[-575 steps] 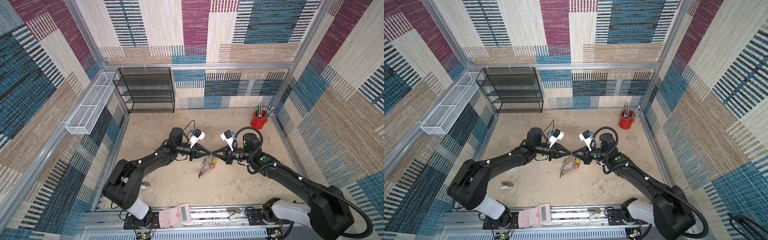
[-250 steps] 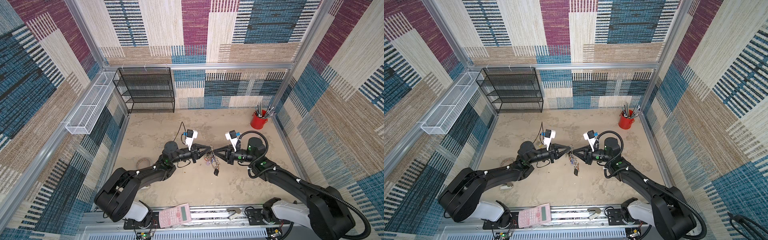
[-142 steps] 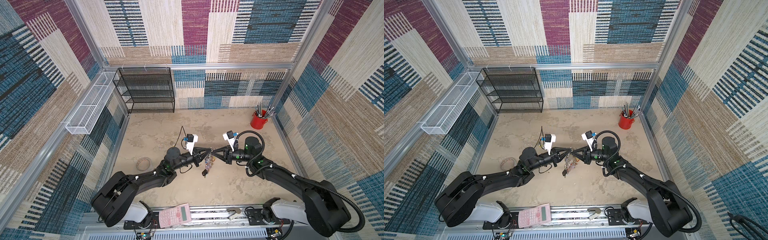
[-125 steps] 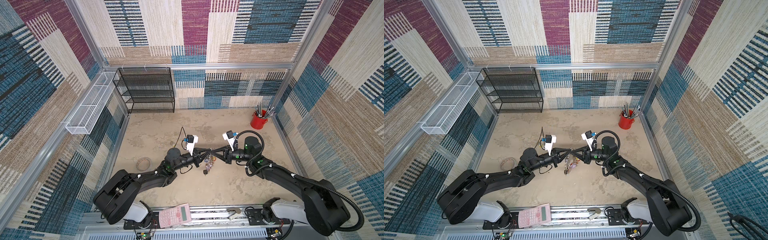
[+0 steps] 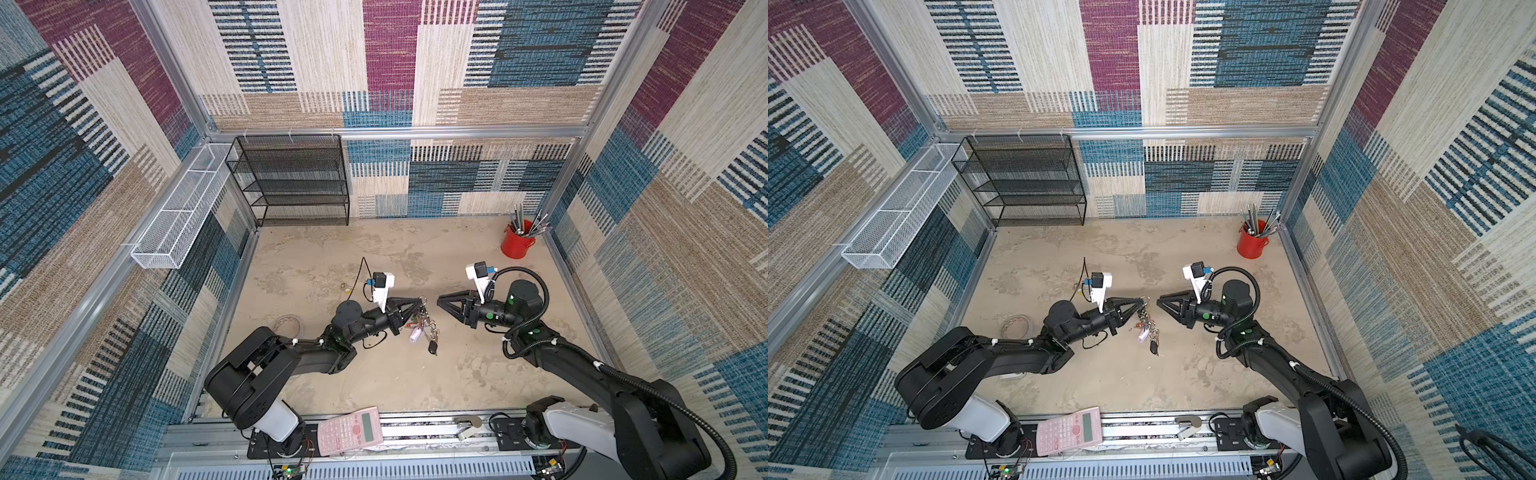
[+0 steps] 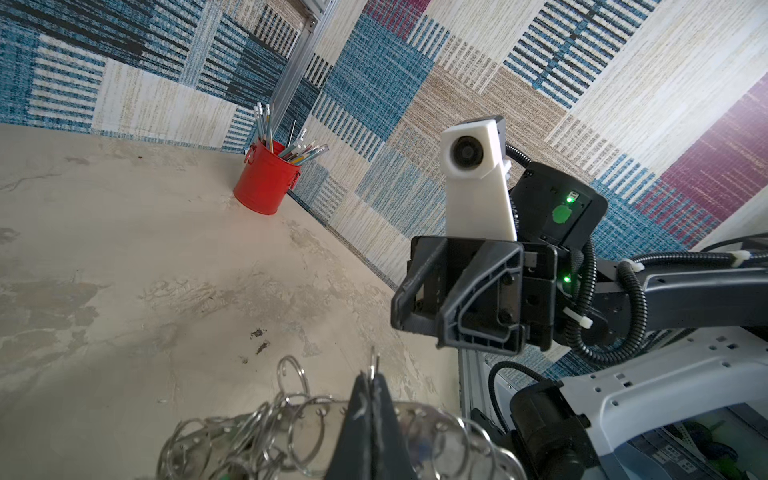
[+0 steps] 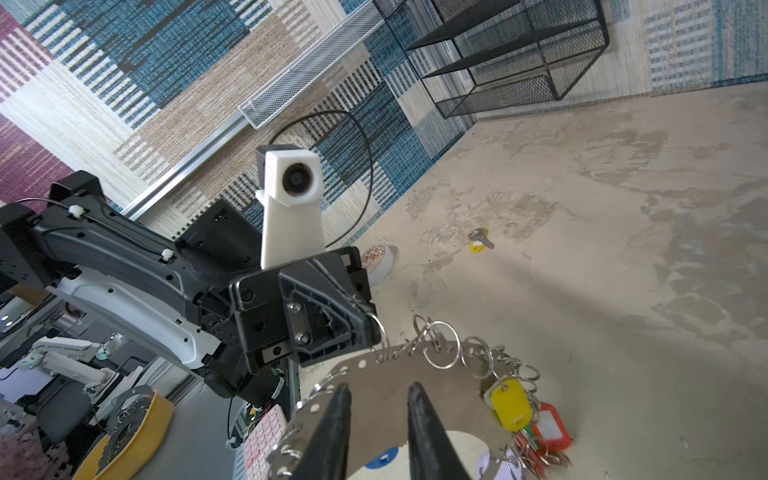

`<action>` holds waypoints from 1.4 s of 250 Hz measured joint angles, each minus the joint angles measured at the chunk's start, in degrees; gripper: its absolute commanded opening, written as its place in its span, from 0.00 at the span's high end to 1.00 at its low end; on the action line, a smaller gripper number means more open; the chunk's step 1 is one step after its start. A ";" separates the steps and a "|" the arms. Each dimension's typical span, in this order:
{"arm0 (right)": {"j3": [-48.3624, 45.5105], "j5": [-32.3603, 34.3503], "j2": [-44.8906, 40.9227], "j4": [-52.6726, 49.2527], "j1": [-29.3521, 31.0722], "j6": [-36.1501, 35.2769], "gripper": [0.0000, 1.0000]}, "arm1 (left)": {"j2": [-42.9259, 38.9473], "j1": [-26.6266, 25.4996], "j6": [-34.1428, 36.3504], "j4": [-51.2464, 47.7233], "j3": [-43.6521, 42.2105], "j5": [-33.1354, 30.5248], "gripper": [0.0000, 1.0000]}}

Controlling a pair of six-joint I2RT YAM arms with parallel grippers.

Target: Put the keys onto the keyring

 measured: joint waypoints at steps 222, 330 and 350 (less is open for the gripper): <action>-0.44 -4.85 13.05 19.19 1.77 6.67 0.80 | 2.43 -0.09 -1.22 4.98 0.20 0.63 1.00; 1.33 -5.22 16.74 22.18 3.50 7.82 1.00 | 2.47 0.00 -1.57 5.29 0.44 1.70 1.00; 1.31 -5.25 16.74 22.47 3.50 7.96 1.00 | 2.49 -0.02 -1.57 5.35 0.48 1.75 1.00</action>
